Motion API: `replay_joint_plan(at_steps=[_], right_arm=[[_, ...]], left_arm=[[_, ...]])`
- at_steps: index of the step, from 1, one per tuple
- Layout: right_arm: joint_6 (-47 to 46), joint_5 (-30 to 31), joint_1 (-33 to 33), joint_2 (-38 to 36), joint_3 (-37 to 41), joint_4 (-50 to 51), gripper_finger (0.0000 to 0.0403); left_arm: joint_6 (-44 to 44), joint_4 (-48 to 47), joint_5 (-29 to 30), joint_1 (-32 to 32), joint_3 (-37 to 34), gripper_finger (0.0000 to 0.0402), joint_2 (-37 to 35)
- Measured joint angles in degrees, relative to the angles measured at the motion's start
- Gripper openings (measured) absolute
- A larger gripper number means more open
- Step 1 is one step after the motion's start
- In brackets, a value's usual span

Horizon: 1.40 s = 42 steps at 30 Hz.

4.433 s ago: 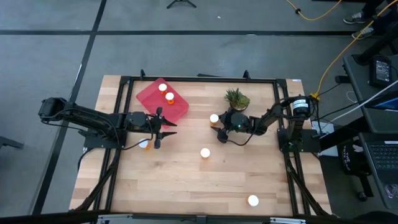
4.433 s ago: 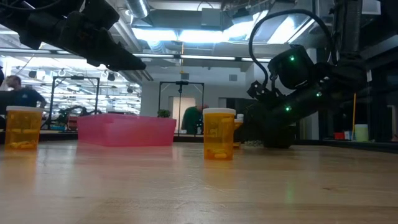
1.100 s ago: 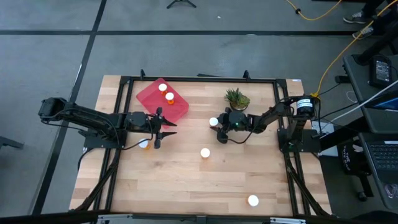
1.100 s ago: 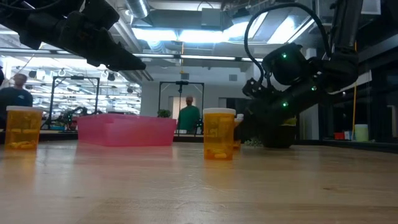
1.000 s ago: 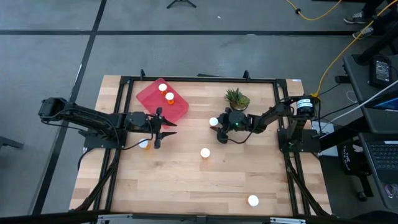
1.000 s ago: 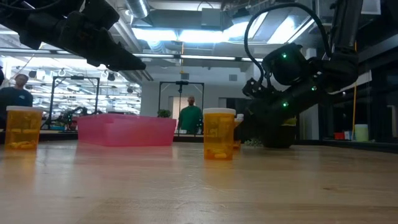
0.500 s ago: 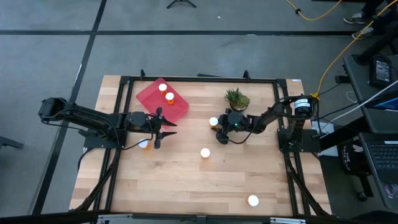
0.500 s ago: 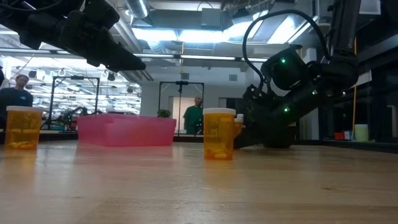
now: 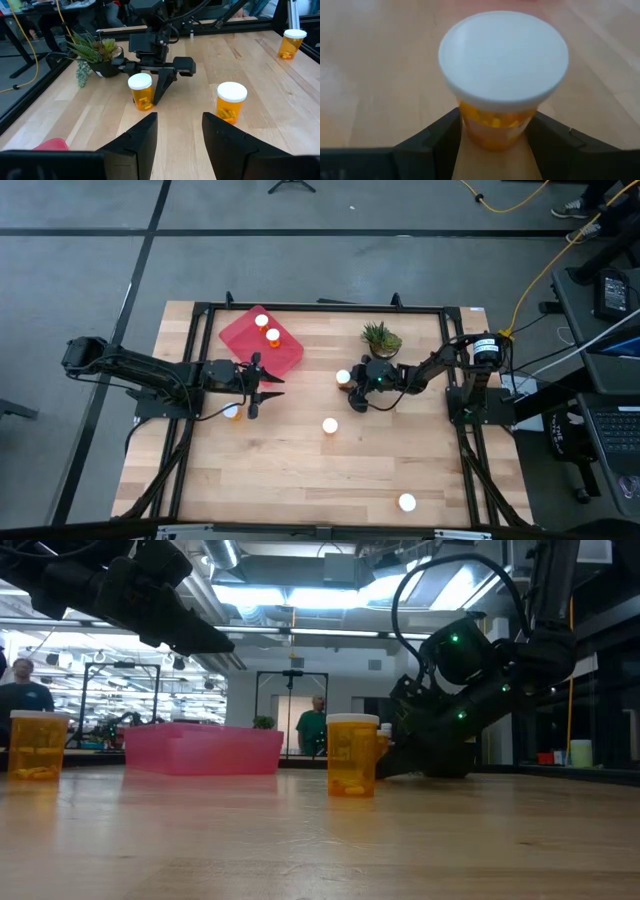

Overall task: Pick and place pill bottles into a basket
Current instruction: Put the orange pill bottle into the red container

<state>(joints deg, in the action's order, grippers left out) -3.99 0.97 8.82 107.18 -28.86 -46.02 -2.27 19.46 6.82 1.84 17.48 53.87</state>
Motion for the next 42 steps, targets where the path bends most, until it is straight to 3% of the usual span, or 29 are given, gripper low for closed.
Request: replay_joint_plan(at_steps=[11,20,42], right_arm=[[0.02,-0.63,-0.02,0.02,-0.02,0.09,0.0215],[0.61,-0.70,-0.07,0.02,-0.02,0.07,0.0178],[1.27,-0.94,-0.09,-0.15,-0.02,-1.16,0.0183]], left_arm=[[0.01,0.00,0.00,-0.01,0.00,0.0150,0.00],[0.01,0.00,0.01,0.00,-0.01,0.0152,0.00],[0.01,0.00,0.01,-0.02,-0.01,0.0152,0.00]])
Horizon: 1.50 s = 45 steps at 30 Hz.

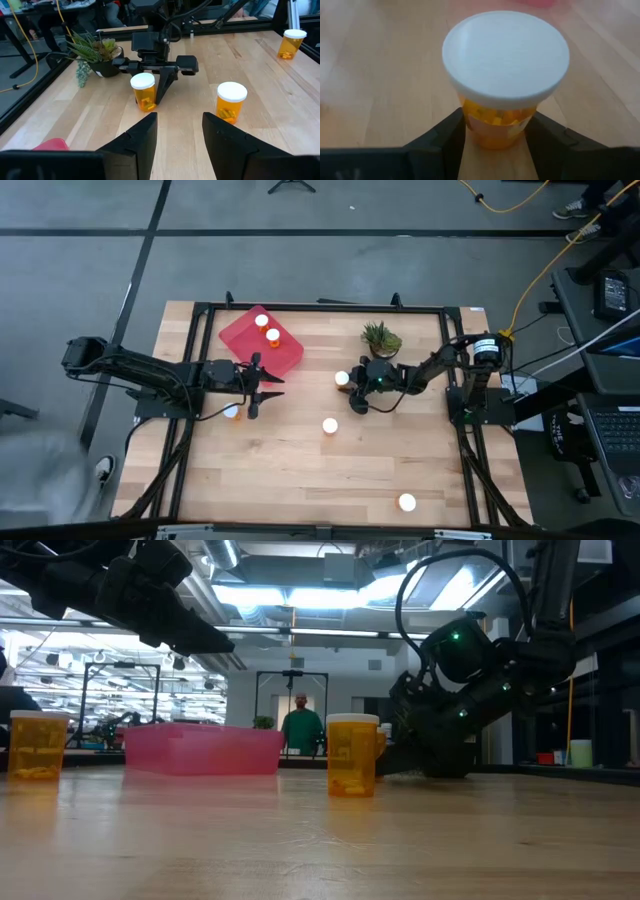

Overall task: Pick and place pill bottles into a basket
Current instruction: Put the orange pill bottle into the red container

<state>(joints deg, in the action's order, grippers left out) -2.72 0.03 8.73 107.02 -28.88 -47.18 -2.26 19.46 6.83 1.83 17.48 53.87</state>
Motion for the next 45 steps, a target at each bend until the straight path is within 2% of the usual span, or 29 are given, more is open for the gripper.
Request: replay_joint_plan(at_steps=[11,17,21,27,37,45], right_arm=[[-1.33,-1.42,0.02,-5.36,0.01,0.33,0.0180],[-2.74,-1.45,0.02,-9.57,-2.95,11.09,0.0183],[-0.36,-3.28,0.02,-11.27,-6.21,16.61,0.0183],[1.86,-7.75,0.02,-11.87,-10.87,18.60,0.0183],[6.57,-7.69,-1.02,-11.87,-17.54,26.39,0.0184],[8.80,-8.53,-1.29,-11.87,-20.33,26.58,0.0184]], left_arm=[[0.00,0.00,0.00,0.01,0.00,0.0152,0.00],[-0.02,0.00,-0.01,0.01,0.01,0.0151,0.00],[0.24,0.00,0.95,0.02,0.02,0.0156,0.00],[3.36,0.09,3.65,0.01,0.01,0.0188,0.00],[2.60,1.24,8.70,0.00,0.00,0.0268,0.00],[4.83,6.81,8.25,0.00,0.00,0.0280,0.00]])
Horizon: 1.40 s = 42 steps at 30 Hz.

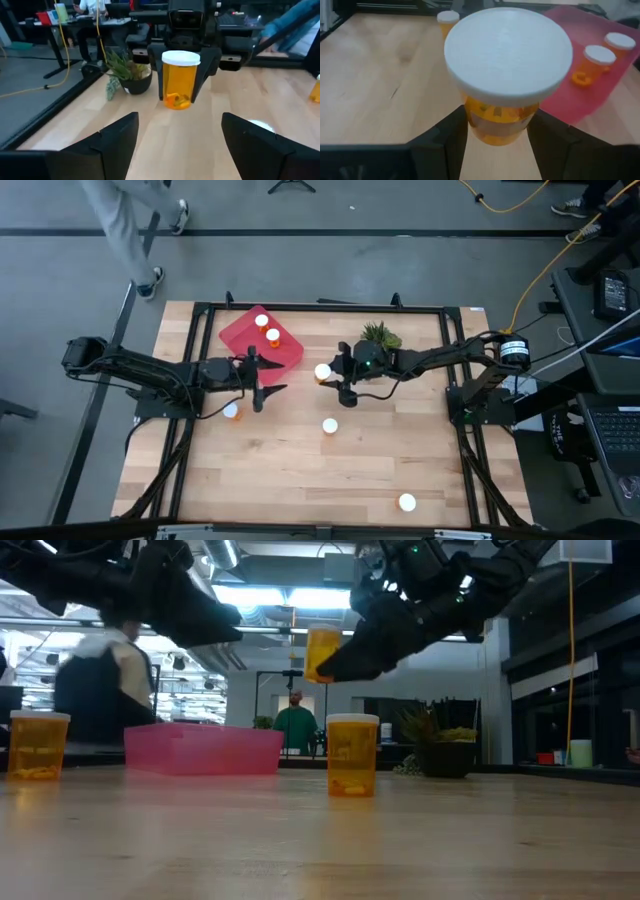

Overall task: Pick and place pill bottles into a basket
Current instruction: Put the orange pill bottle into the red container

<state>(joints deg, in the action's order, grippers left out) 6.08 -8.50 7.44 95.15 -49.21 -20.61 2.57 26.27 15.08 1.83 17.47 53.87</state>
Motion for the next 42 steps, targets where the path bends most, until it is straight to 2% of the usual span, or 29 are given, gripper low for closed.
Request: replay_joint_plan(at_steps=[7,17,29,36,42], right_arm=[[0.23,-1.11,-0.11,0.00,-0.26,-0.10,0.0184],[0.37,-1.89,-0.20,0.00,-0.26,-0.96,0.0184],[0.66,-2.36,-0.20,0.00,-0.26,-0.96,0.0184],[2.04,-3.21,-0.20,0.00,-0.26,-0.93,0.0184],[2.16,-3.21,-0.20,0.00,-0.26,-0.94,0.0184]], left_arm=[[3.40,2.58,0.02,0.00,-0.02,0.0281,2.19],[2.28,19.28,-0.95,-0.05,0.68,0.0281,15.51],[-0.31,18.93,-1.41,-1.33,10.58,0.0281,26.78],[2.08,18.96,-4.72,-3.13,11.86,0.0281,27.97],[2.24,19.03,-4.71,-3.13,11.99,0.0281,28.24]])
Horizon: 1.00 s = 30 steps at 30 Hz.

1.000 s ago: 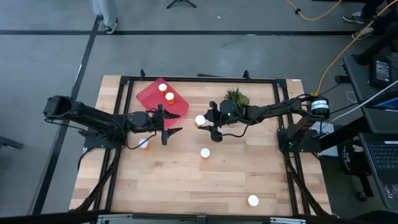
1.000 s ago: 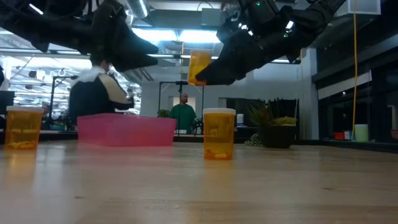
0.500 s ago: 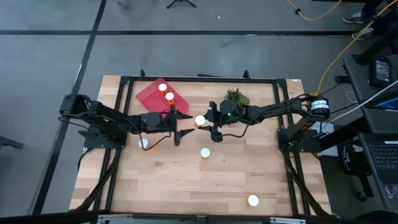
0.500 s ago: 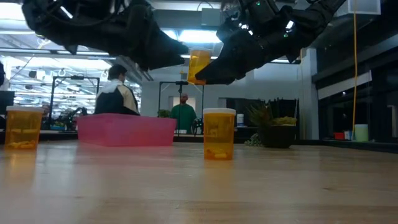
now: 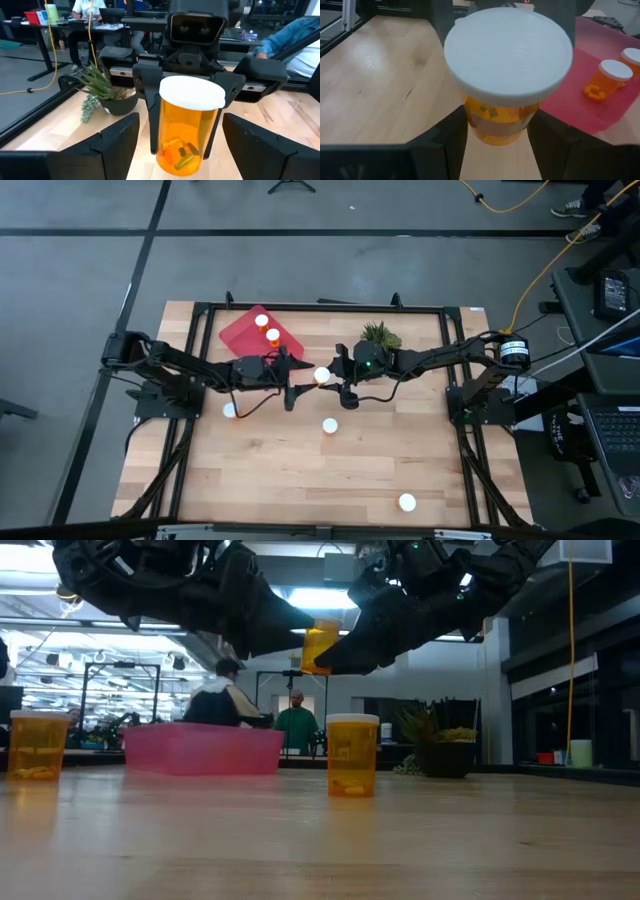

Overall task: Pick and place pill bottles into a basket
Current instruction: Put the orange pill bottle into the red container

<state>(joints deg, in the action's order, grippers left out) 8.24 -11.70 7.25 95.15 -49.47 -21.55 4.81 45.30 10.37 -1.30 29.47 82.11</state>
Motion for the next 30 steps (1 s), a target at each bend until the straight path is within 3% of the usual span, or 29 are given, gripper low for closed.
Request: replay_joint_plan(at_steps=[9,21,30], right_arm=[[-0.14,0.00,0.00,0.00,0.00,0.36,0.0184],[0.08,0.00,0.00,0.00,0.00,0.71,0.0184],[0.58,-0.01,0.00,0.00,0.00,0.69,0.0184]], left_arm=[[-1.50,-0.44,-2.56,-0.91,4.18,0.0281,5.37],[-1.68,-0.52,-4.50,-1.09,4.51,0.0279,5.00],[-1.61,-0.57,-4.50,-1.09,4.51,0.0226,5.00]])
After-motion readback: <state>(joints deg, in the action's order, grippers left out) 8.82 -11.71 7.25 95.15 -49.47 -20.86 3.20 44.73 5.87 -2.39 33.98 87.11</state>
